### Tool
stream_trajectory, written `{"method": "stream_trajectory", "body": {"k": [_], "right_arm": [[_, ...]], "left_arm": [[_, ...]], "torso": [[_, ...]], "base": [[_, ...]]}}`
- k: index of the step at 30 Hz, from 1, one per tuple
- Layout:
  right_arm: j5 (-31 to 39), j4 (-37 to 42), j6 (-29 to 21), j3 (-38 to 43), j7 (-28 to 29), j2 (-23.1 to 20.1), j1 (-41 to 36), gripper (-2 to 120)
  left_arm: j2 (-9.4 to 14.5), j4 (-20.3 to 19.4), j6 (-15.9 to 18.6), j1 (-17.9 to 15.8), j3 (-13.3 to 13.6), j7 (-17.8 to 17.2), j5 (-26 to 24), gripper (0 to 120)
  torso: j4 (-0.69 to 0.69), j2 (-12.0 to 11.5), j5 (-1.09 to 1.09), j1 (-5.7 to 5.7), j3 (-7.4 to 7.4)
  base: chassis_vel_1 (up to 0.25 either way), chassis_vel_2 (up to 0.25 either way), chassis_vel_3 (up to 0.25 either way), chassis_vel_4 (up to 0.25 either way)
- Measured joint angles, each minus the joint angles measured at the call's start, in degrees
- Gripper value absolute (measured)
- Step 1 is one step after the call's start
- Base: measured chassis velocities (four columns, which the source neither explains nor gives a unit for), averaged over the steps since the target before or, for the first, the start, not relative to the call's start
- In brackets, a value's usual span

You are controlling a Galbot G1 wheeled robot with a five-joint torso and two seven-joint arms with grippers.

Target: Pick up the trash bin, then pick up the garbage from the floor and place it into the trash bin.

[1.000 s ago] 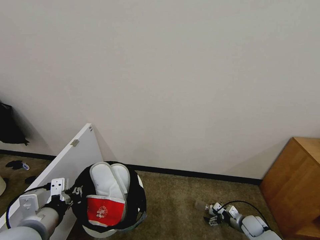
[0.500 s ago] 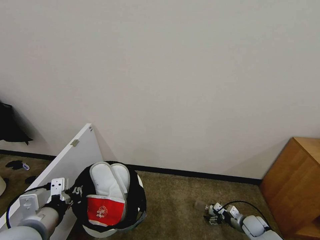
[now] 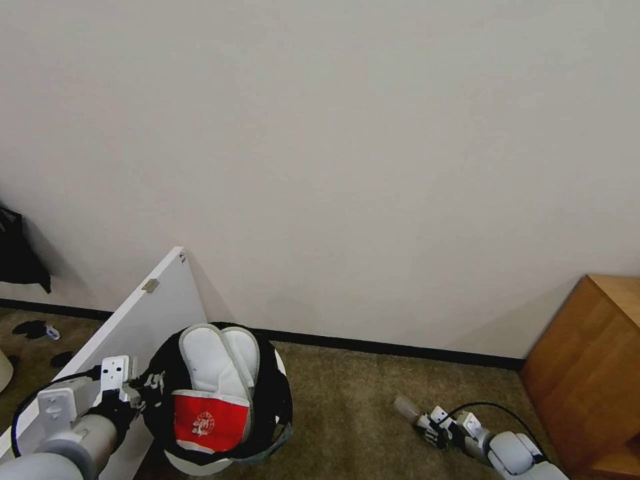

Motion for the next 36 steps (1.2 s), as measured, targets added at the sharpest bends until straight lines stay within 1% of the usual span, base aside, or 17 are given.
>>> {"method": "stream_trajectory", "body": {"k": [9, 12, 13, 15, 16, 17, 18, 19, 21, 24, 25, 26, 27, 28, 29, 32, 36], "right_arm": [[0.41, 1.67, -0.10, 0.08, -0.05, -1.30, -0.56, 33], [1.44, 5.91, 0.45, 1.40, 0.49, -3.25, -1.60, 33], [1.44, 5.91, 0.45, 1.40, 0.49, -3.25, -1.60, 33], [4.31, 11.50, 0.67, 2.89, 1.51, -5.14, -3.04, 33], [4.31, 11.50, 0.67, 2.89, 1.51, -5.14, -3.04, 33], [6.27, 15.62, 0.50, 3.82, 2.04, -6.25, -3.98, 33], [6.27, 15.62, 0.50, 3.82, 2.04, -6.25, -3.98, 33], [8.14, 19.77, 0.32, 4.94, 2.39, -7.33, -4.97, 33], [11.67, 26.94, -0.29, 7.21, 3.10, -9.15, -6.79, 33], [13.17, 29.85, -0.45, 8.62, 3.33, -10.00, -7.76, 33], [15.12, 33.08, -0.51, 10.29, 3.60, -11.01, -9.00, 33], [22.18, 41.88, -0.51, 14.59, 4.43, -13.10, -12.57, 33], [22.18, 41.88, -0.51, 14.59, 4.43, -13.10, -12.57, 33], [25.47, 45.13, -0.47, 15.73, 4.62, -13.42, -13.67, 33], [25.47, 45.13, -0.47, 15.73, 4.62, -13.42, -13.67, 33], [32.64, 51.93, -0.81, 16.85, 4.80, -12.76, -14.71, 33], [35.78, 55.21, -1.22, 16.52, 4.88, -11.66, -14.59, 33]], "left_arm": [[0.04, 0.18, 0.00, -0.22, 0.00, 0.00, -0.03, 4], [0.00, 0.36, 0.00, -0.20, 0.14, -0.04, 0.04, 4], [0.00, 0.36, 0.00, -0.20, 0.14, -0.04, 0.04, 4], [0.21, 0.89, 0.00, -0.06, 0.35, -0.05, 0.17, 4], [0.21, 0.89, 0.00, -0.06, 0.35, -0.05, 0.17, 4], [0.44, 1.01, 0.00, 0.15, 0.39, -0.04, 0.21, 4], [0.44, 1.01, 0.00, 0.15, 0.39, -0.04, 0.21, 4], [0.66, 1.05, 0.00, 0.28, 0.41, -0.03, 0.20, 4], [0.99, 1.13, 0.00, 0.27, 0.55, -0.01, -0.06, 4], [1.12, 1.15, 0.00, 0.19, 0.67, -0.10, -0.33, 4], [1.34, 1.15, 0.00, 0.03, 0.84, -0.35, -1.00, 4], [2.17, 1.18, 0.00, -0.39, 1.09, -1.19, -4.31, 4], [2.17, 1.18, 0.00, -0.39, 1.09, -1.19, -4.31, 4], [2.50, 1.27, 0.00, -0.52, 1.20, -1.44, -5.62, 4], [2.50, 1.27, 0.00, -0.52, 1.20, -1.44, -5.62, 4], [3.09, 1.80, 0.00, -0.89, 1.85, -2.13, -7.74, 4], [3.29, 2.10, 0.00, -1.22, 2.33, -2.39, -8.59, 4]], "torso": [[-0.01, 0.00, 0.01, 0.00, 0.01], [0.01, 0.00, 0.00, 0.00, 0.00], [0.01, 0.00, 0.00, 0.00, 0.00], [-0.01, 0.00, 0.00, 0.00, 0.00], [-0.01, 0.00, 0.00, 0.00, 0.00], [0.00, 0.00, -0.01, 0.00, 0.00], [0.00, 0.00, -0.01, 0.00, 0.00], [0.02, 0.00, 0.00, 0.00, 0.00], [0.02, 0.00, -0.01, 0.00, 0.00], [0.02, 0.00, -0.01, 0.00, 0.00], [0.01, 0.00, -0.01, 0.00, 0.00], [-0.01, 0.00, -0.02, 0.00, 0.00], [-0.01, 0.00, -0.02, 0.00, 0.00], [-0.01, 0.00, -0.01, 0.00, 0.00], [-0.01, 0.00, -0.01, 0.00, 0.00], [0.01, 0.00, -0.01, 0.00, 0.00], [0.03, 0.00, 0.00, 0.00, 0.00]], "base": [[0.000, 0.000, 0.000, 0.000], [0.000, 0.000, 0.000, 0.000], [0.000, 0.000, 0.000, 0.000], [0.000, 0.000, 0.000, 0.000], [0.000, 0.000, 0.000, 0.000], [0.000, 0.000, 0.000, 0.000], [0.000, 0.000, 0.000, 0.000], [0.000, 0.000, 0.000, 0.000], [0.000, 0.000, 0.000, 0.000], [0.000, 0.000, 0.000, 0.000], [0.000, 0.000, 0.000, 0.000], [0.000, 0.000, 0.000, 0.000], [0.000, 0.000, 0.000, 0.000], [0.000, 0.000, 0.000, 0.000], [0.000, 0.000, 0.000, 0.000], [0.000, 0.000, 0.000, 0.000], [0.000, 0.000, 0.000, 0.000]]}}
